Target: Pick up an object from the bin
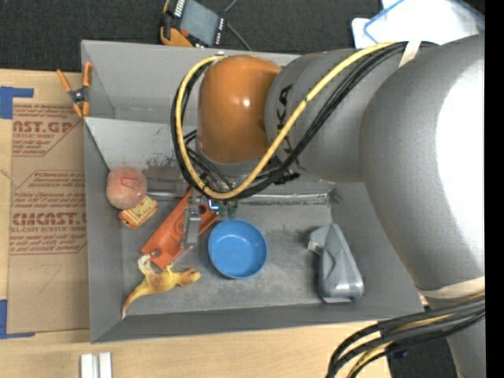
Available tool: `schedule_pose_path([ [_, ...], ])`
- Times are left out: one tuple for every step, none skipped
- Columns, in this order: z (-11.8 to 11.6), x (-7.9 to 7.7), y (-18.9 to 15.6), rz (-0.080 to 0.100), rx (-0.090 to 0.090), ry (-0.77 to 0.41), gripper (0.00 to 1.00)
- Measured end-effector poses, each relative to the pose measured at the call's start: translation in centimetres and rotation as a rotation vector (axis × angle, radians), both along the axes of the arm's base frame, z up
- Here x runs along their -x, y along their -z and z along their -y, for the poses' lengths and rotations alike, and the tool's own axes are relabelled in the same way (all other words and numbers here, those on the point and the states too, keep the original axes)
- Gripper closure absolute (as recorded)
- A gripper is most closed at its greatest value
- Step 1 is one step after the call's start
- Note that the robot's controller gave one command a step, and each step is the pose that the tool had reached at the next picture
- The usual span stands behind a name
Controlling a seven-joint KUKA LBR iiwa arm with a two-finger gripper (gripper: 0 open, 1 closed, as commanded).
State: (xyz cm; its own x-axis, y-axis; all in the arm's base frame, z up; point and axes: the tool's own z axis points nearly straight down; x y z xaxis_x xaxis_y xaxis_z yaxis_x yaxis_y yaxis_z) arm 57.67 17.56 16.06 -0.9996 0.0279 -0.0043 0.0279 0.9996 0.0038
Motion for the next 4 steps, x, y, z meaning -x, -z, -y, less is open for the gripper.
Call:
schedule_pose_path([
  [0.4,1.4,-1.0,0.002,-0.001,-0.014,0.0],
  [-0.1,1.2,-8.0,0.01,-0.003,-0.019,0.0],
  [0.7,1.3,-17.2,-0.005,0.001,-0.068,0.0],
  [0.0,1.2,-10.4,0.001,-0.001,-0.064,0.0],
])
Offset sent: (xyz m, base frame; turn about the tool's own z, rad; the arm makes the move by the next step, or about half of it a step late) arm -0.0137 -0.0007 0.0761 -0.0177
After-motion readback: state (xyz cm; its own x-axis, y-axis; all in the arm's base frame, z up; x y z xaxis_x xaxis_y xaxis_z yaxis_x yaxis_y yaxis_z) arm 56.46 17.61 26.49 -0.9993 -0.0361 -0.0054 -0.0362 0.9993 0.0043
